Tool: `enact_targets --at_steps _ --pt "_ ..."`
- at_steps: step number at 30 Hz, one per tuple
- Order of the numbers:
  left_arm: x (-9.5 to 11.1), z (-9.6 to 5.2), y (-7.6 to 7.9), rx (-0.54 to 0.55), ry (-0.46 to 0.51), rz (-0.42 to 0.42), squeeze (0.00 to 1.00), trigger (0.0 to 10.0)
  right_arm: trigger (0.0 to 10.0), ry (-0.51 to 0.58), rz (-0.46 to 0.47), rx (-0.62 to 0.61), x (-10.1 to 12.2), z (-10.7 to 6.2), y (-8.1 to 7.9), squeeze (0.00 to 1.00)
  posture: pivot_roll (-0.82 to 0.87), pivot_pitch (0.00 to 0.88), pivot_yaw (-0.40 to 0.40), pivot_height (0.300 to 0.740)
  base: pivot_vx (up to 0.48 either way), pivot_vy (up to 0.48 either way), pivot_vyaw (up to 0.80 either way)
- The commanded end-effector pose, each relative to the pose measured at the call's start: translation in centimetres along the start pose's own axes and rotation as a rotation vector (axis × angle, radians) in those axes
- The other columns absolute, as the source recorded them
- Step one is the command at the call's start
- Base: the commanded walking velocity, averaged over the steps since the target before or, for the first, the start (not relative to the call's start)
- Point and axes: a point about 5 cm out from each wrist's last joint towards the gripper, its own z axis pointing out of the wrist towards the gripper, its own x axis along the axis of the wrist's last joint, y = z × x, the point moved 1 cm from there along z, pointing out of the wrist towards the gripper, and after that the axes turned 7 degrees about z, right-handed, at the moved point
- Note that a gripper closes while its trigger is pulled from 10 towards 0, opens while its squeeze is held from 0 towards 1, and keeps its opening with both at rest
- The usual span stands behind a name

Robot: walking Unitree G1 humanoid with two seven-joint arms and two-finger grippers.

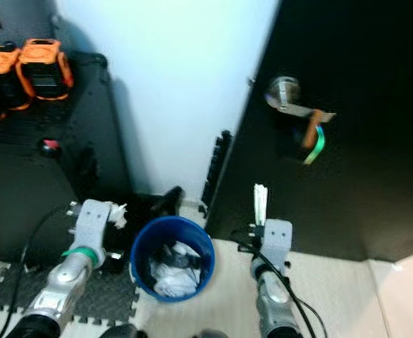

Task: Clean up the room

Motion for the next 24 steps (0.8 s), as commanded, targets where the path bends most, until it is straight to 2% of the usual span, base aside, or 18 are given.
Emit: enact_targets --at_steps 1,14,16,17,19,22,23,24 --pt "-0.1 -0.1 1.2 -0.033 -0.008 -0.005 0.0 10.0 10.0 -0.02 -0.011 -0.04 -0.5 -0.5 1.4 0.0 0.05 0.034 0.001 0.727 0.0 0.0 0.0" --pt "-0.1 -0.1 1.3 -0.048 -0.01 -0.002 0.0 10.0 10.0 -0.015 -0.016 -0.036 -0.3 -0.3 1.3 0.0 0.05 0.034 0.001 0.727 0.0 0.0 0.0" --pt "-0.2 -0.1 1.5 -0.072 -0.017 -0.005 0.0 10.0 10.0 -0.014 -0.021 -0.032 -0.2 -0.3 1.3 0.0 0.05 0.034 0.001 0.727 0.0 0.0 0.0" --pt "-0.6 -0.1 2.2 -0.15 -0.048 -0.008 0.0 10.0 10.0 -0.013 -0.04 -0.004 0.0 -0.1 1.0 0.0 0.06 0.039 0.004 0.727 0.0 0.0 0.0" --pt "-0.7 -0.2 2.4 -0.17 -0.058 -0.005 0.0 10.0 10.0 -0.013 -0.045 0.007 0.0 -0.1 0.9 0.0 0.06 0.039 0.004 0.727 0.0 0.0 0.0" --pt "-1.5 -0.3 2.6 -0.189 -0.101 0.065 0.0 10.0 10.0 -0.047 -0.058 0.093 -0.1 0.1 0.1 0.0 0.07 0.065 -0.002 0.727 0.0 0.0 0.0" --pt "-1.9 -0.4 2.6 -0.193 -0.12 0.102 0.0 10.0 10.0 -0.081 -0.07 0.139 -0.5 0.2 -0.4 0.0 0.08 0.104 -0.01 0.727 0.0 0.0 0.0" --pt "-1.9 -0.4 2.6 -0.193 -0.12 0.102 0.0 10.0 10.0 -0.081 -0.07 0.139 -0.5 0.2 -0.4 0.0 0.08 0.104 -0.01 0.727 0.0 0.0 0.0"
